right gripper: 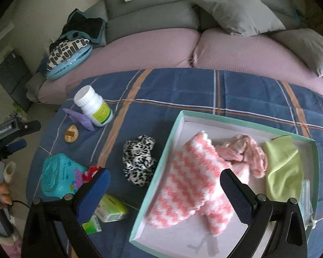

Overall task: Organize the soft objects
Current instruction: 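Move both grippers back from the tray toward the items on the bedspread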

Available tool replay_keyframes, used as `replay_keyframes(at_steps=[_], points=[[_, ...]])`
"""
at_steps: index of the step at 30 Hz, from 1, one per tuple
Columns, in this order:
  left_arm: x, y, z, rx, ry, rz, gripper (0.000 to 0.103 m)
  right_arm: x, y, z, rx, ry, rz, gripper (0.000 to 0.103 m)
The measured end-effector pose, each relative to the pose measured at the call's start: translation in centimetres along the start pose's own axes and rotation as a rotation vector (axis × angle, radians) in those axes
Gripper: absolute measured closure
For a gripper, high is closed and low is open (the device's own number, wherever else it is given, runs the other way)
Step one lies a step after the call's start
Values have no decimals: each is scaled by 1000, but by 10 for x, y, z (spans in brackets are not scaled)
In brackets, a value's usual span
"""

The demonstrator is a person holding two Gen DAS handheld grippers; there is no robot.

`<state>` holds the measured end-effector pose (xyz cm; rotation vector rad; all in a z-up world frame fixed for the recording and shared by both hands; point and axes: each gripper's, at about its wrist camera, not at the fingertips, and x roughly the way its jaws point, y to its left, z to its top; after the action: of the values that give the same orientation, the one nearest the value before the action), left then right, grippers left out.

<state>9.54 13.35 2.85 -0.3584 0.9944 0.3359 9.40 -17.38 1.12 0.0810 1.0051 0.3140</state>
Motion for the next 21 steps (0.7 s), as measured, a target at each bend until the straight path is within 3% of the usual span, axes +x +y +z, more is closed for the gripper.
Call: replay_keyframes(at_steps=[5, 15, 21], points=[[12, 19, 7, 11, 28, -14, 8, 6, 14, 4, -19, 19, 25, 0], [38, 55, 18, 0, 55, -121, 8, 18, 72, 27, -143, 58, 127, 0], [42, 73, 29, -14, 13, -149, 2, 25, 105, 40, -201, 110, 194, 0]])
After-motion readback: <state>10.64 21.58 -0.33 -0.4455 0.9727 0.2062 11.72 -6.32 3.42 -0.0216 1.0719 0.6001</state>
